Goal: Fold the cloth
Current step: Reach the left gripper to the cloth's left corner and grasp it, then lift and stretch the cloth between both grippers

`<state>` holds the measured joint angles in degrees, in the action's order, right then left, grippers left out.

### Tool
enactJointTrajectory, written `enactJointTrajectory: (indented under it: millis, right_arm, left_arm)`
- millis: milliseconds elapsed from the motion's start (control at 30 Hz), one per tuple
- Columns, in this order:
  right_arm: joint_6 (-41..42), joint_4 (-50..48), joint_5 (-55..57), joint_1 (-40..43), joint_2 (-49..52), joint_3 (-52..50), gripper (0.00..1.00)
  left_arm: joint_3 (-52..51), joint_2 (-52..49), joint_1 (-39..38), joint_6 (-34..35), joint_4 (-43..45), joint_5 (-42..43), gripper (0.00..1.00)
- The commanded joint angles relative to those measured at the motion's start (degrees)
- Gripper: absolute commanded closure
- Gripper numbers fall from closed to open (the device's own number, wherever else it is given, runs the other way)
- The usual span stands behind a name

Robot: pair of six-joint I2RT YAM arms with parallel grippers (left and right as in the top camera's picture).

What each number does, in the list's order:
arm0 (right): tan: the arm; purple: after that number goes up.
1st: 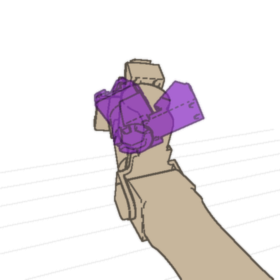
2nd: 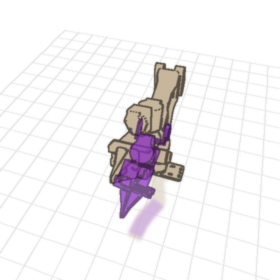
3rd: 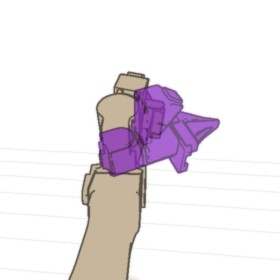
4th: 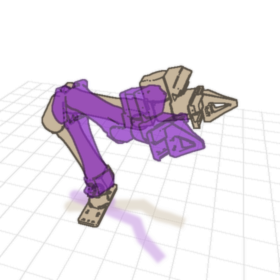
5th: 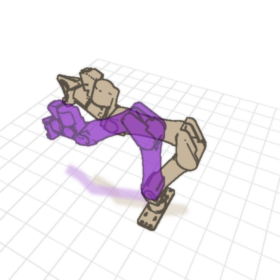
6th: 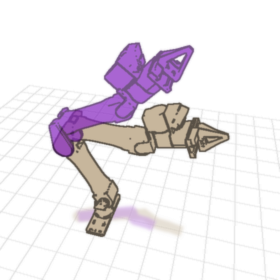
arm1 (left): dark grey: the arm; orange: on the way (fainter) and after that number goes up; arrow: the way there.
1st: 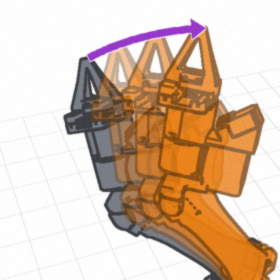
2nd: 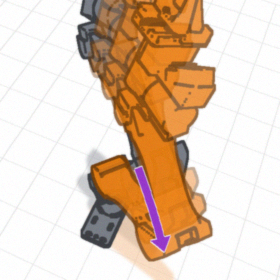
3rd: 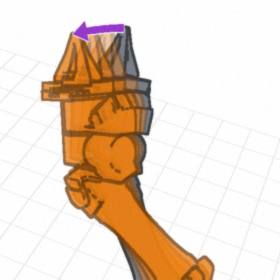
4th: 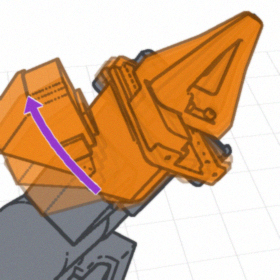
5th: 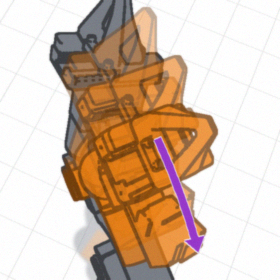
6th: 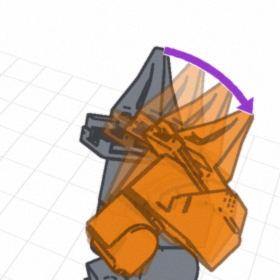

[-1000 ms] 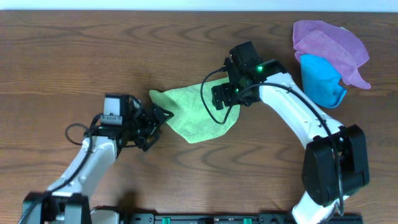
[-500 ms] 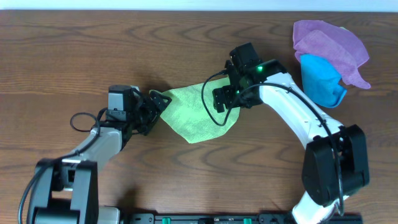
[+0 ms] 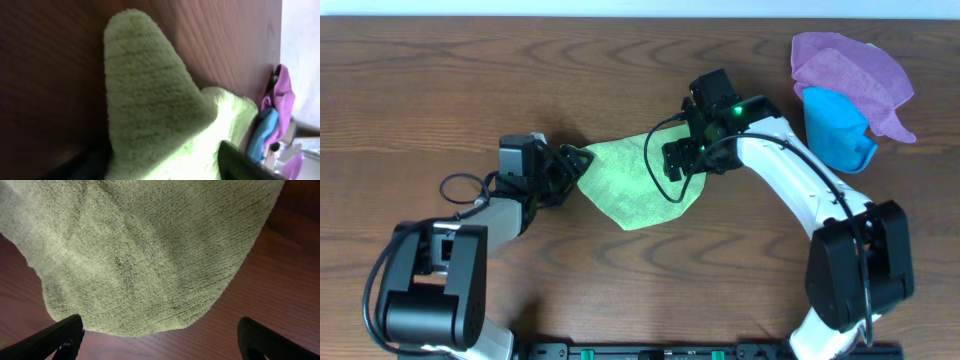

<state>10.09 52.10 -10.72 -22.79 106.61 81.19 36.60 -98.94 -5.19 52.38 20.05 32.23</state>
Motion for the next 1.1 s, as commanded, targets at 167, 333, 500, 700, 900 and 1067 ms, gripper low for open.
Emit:
enactJointTrajectory:
  millis: [167,333,500,700,900,1067]
  right_arm:
    - [0.59,0.90,-0.31,-0.11,0.13,-0.02,0.07]
    - [0.59,1.27,-1.42,-0.13,0.13,-0.02,0.10]
    - [0.61,1.05,-4.26,-0.66,0.13,-0.04,0.12]
    - [2.43,-1.97,-4.81,-3.19,0.13,-0.04,0.09]
    - [3.15,-9.51,-4.66,-6.27,0.17,-0.13,0.08]
    - [1.29,-22.60,4.61,-5.79,1.46,-0.85,0.11]
  left_arm:
    - [1.31,-5.68,0.20,-0.52,5.90,-1.31,0.94]
    - [8.50,-5.64,1.29,-4.02,4.63,-0.66,0.94]
    - [24.37,-5.66,4.68,-9.97,-6.45,-3.80,0.94]
    - [37.27,-5.92,8.74,-15.56,-15.19,-11.52,0.29]
    - [38.53,-5.92,11.39,-16.59,-17.44,-11.43,0.05]
    - [38.53,-5.92,11.82,-17.77,-25.38,-11.19,0.05]
